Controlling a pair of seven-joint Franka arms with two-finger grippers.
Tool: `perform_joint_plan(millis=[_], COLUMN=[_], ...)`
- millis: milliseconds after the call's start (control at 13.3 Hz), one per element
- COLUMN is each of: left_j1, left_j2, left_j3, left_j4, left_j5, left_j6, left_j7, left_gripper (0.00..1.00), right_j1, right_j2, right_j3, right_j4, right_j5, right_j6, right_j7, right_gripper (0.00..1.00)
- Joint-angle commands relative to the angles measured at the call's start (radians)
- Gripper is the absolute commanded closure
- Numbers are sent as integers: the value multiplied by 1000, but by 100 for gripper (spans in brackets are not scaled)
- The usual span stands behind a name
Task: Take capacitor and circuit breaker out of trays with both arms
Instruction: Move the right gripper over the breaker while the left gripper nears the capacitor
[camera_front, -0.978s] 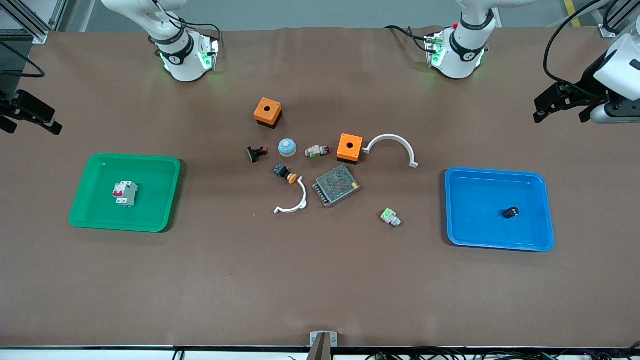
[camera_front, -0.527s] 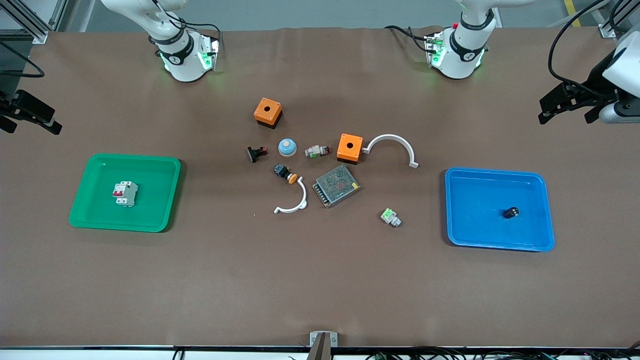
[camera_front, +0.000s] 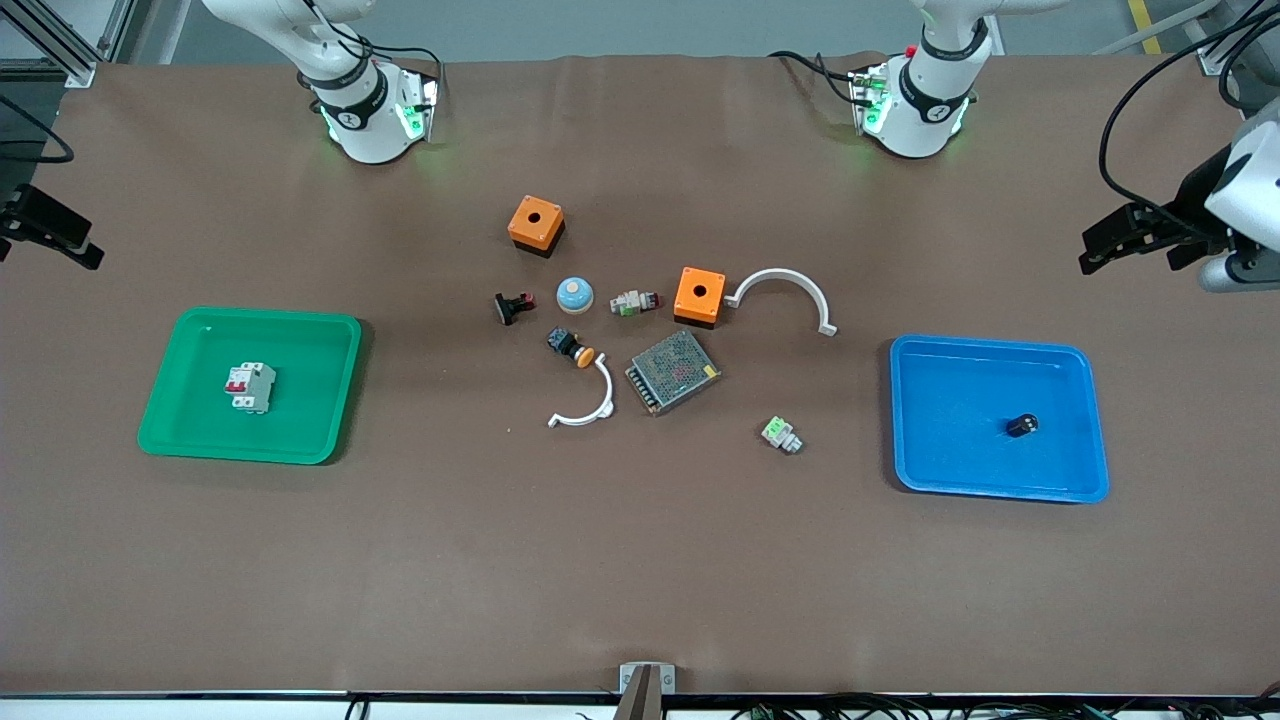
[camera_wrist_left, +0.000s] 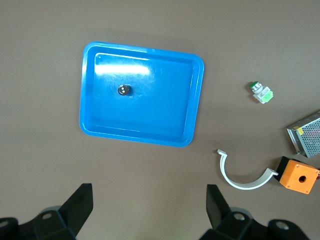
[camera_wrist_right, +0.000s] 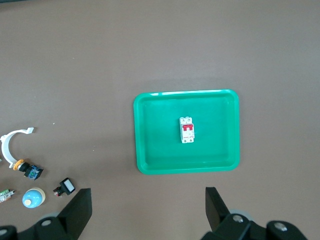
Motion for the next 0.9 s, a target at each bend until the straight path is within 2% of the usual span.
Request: perform_joint_plan(millis=[0,376,602,828], left_j1=[3,33,48,78], left_j2=[57,119,151,192], left_j3=[0,-4,-4,-2], left_j4=[33,19,-1,-36], left_j5=[46,52,46,69], left_j6=[-6,53,76,146], left_j7=[-8,-5,4,7], left_gripper=[0,0,0,0], right_j1=[-41,-87,-141,-158], right_j2=[37,185,263,260], right_j3=[12,12,12,10], right_j4=[-16,-15,-48,-201], right_j5=[-14,-11,-23,-29], right_j6=[15,54,139,276], right_j7=[13,13,-5,-141], right_gripper=[0,0,0,0])
